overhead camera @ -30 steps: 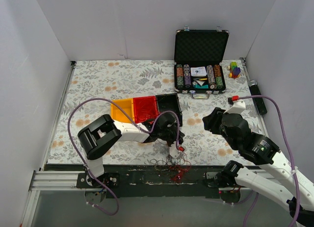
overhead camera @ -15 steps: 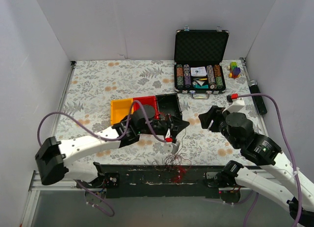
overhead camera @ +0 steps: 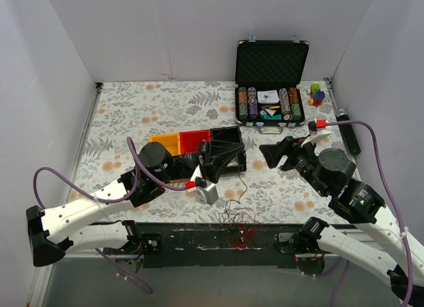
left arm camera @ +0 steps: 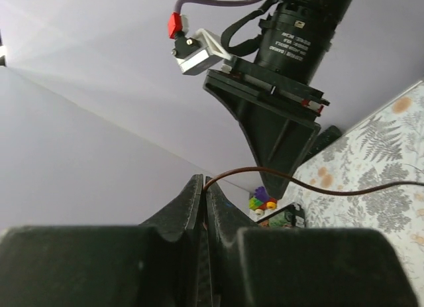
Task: Untangle the cables
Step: Untie the cable.
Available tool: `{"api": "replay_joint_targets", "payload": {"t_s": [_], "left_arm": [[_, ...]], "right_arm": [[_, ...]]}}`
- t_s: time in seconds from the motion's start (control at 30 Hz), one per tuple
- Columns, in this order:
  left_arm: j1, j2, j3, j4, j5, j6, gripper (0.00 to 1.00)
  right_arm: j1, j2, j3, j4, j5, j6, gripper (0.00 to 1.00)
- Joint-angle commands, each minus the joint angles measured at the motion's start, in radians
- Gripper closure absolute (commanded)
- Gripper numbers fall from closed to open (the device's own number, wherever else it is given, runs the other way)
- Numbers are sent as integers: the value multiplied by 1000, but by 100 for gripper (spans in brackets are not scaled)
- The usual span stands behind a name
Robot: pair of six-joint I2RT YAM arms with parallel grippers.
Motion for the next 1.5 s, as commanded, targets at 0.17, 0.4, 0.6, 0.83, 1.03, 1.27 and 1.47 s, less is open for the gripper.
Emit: {"api": "replay_joint_targets", "payload": {"t_s": [0.17, 0.4, 0.6, 0.83, 1.03, 1.27, 1.47], "left_arm": [[-2, 7, 25, 169, -160, 27, 96], [-2, 93, 137, 318, -197, 113, 96], [-2, 119, 209, 298, -190, 154, 96], [1, 159, 370, 235, -418, -16, 100], [12, 166, 418, 195, -535, -56, 100], [29, 272, 618, 247, -703, -45, 100], [32, 344, 858, 191, -697, -41, 99]], "right_arm": [[-2, -30, -33, 236, -192, -42, 25], [-2, -46, -47, 354, -310, -64, 24], [-2, -28, -25, 419, -362, -64, 23], [-2, -20, -53, 425, -423, -49, 23], [-1, -77, -142, 453, -425, -15, 24], [-2, -54, -215, 382, -472, 2, 24], [-1, 21, -287, 503, -564, 43, 23]]}}
